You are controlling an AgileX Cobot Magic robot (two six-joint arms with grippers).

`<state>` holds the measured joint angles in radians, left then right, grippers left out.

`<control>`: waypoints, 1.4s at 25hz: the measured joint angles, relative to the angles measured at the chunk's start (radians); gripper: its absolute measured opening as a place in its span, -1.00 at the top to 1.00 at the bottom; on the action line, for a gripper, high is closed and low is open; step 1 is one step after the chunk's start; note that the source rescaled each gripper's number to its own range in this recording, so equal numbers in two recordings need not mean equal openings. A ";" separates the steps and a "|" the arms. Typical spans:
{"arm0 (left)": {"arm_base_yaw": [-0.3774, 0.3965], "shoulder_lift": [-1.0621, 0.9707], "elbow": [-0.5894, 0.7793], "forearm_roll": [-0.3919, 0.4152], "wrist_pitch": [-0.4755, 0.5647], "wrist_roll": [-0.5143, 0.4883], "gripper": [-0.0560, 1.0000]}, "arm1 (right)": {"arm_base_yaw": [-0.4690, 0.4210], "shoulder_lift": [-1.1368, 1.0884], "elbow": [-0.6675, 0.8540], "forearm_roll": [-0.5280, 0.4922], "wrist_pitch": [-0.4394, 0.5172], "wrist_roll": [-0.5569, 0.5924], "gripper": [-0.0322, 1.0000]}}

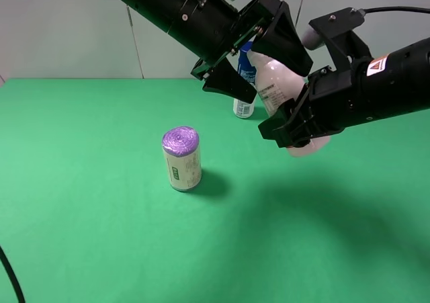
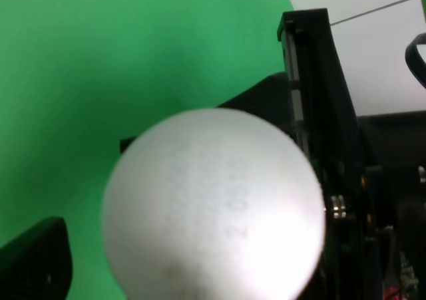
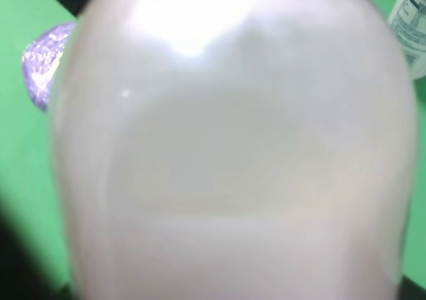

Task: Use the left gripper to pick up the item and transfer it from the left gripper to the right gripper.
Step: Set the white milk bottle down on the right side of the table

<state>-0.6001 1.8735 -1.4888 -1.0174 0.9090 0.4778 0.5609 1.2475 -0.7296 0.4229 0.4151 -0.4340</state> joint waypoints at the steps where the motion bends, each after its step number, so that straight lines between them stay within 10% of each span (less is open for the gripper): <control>1: 0.000 0.000 0.000 0.000 0.003 0.000 -0.90 | 0.000 0.000 0.000 0.000 0.000 0.000 0.79; 18: 0.000 -0.024 -0.005 0.041 0.069 0.021 -0.92 | 0.000 0.000 0.000 0.000 0.002 0.000 0.79; 35: 0.000 -0.285 -0.005 0.367 0.099 -0.172 -0.92 | 0.000 0.000 0.000 0.000 0.006 0.000 0.79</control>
<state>-0.6001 1.5884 -1.4937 -0.6505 1.0076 0.3055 0.5609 1.2475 -0.7296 0.4229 0.4209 -0.4340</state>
